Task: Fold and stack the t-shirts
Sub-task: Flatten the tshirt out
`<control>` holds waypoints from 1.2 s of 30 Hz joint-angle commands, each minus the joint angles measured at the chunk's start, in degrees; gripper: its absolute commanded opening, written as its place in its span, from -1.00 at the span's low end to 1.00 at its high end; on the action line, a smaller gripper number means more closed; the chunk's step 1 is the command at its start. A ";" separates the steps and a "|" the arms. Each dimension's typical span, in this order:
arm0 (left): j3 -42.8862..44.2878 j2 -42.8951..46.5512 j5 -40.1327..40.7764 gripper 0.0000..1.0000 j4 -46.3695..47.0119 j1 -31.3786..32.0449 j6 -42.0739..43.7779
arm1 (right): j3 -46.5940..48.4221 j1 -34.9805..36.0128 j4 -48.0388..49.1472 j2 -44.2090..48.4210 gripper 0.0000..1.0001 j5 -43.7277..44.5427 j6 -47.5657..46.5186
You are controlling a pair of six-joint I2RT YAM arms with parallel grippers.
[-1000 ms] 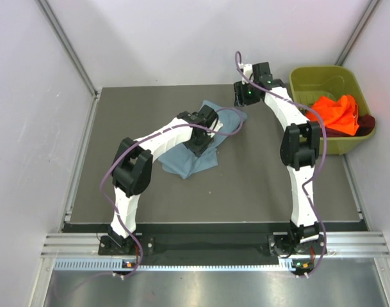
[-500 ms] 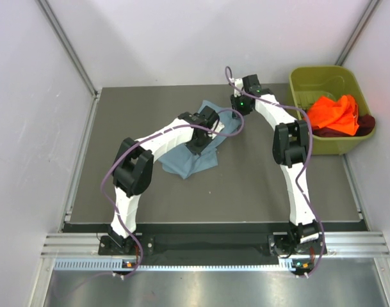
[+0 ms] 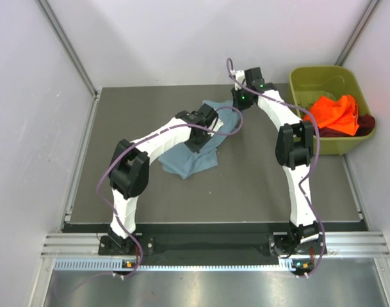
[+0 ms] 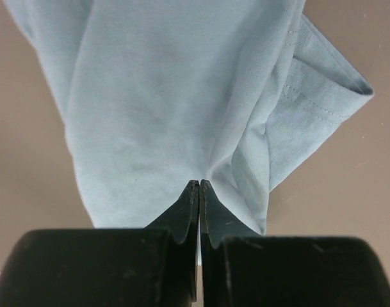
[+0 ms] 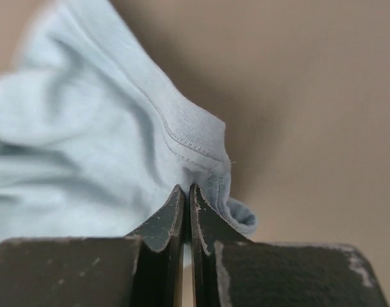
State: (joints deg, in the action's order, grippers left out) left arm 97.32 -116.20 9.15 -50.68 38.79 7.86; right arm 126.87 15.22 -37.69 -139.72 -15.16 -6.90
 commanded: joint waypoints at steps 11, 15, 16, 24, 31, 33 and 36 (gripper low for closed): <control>0.50 13.37 10.62 -0.71 3.30 -2.22 1.46 | 7.07 1.83 3.85 26.41 -1.00 -12.95 1.26; 2.08 16.70 12.99 -0.50 4.97 -6.52 1.54 | 11.81 2.62 7.19 29.15 -1.00 -14.99 6.44; 3.22 17.15 13.09 -0.46 4.97 -8.27 1.89 | 12.69 3.05 8.24 29.59 -1.00 -14.90 6.54; 6.13 24.43 3.64 -0.44 4.45 -13.47 4.18 | 15.69 8.06 11.24 31.97 -1.00 -13.23 10.95; -0.45 27.87 -19.94 -0.24 -0.47 -5.13 7.68 | 14.72 8.25 8.69 26.18 -1.00 -9.81 7.34; -2.82 26.91 -20.05 -0.19 0.13 -3.02 7.44 | 14.64 7.89 8.51 23.63 -1.00 -9.10 4.81; -4.42 23.58 -22.15 -0.19 0.31 0.31 6.38 | 14.72 7.02 8.69 20.55 -1.00 -7.69 3.73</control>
State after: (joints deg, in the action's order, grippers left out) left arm 94.96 -89.10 -7.53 -49.01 37.58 13.69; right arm 140.51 23.18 -30.87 -115.98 -25.02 -0.43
